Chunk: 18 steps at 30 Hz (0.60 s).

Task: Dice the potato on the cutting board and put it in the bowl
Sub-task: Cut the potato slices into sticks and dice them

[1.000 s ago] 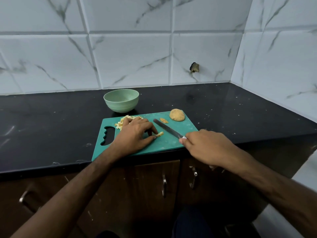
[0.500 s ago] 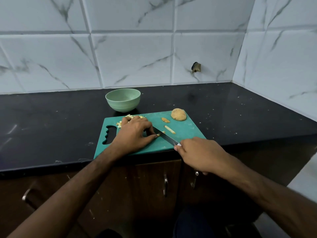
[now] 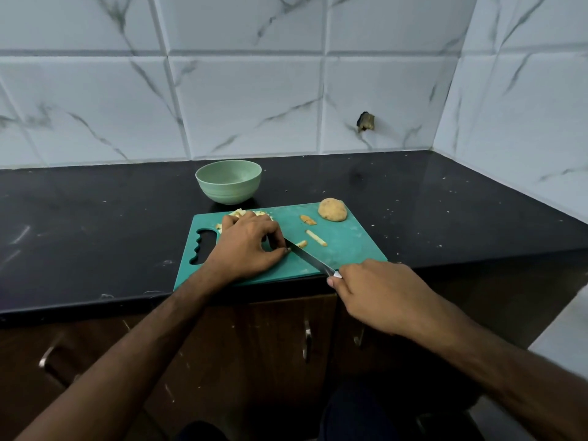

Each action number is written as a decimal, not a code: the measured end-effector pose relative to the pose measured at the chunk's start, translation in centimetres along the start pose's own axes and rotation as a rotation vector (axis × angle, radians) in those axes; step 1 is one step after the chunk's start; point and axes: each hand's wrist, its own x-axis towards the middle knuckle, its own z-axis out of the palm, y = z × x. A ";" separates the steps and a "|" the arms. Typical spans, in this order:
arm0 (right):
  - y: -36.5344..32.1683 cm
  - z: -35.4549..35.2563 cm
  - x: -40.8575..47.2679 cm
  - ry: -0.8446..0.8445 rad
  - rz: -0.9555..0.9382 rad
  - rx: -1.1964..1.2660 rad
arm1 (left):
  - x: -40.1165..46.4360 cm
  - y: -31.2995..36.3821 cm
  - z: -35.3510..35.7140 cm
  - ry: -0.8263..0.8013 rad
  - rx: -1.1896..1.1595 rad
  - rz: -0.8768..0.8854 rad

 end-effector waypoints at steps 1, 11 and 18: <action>-0.2 0.4 0.1 0.021 -0.001 -0.007 | 0.0 0.0 0.0 -0.005 -0.007 -0.002; 1.0 -2.0 1.1 -0.106 0.095 0.221 | -0.3 0.4 0.0 0.024 0.081 0.100; 2.2 -1.6 0.4 -0.096 0.123 0.096 | 0.0 0.4 0.2 -0.091 0.093 0.172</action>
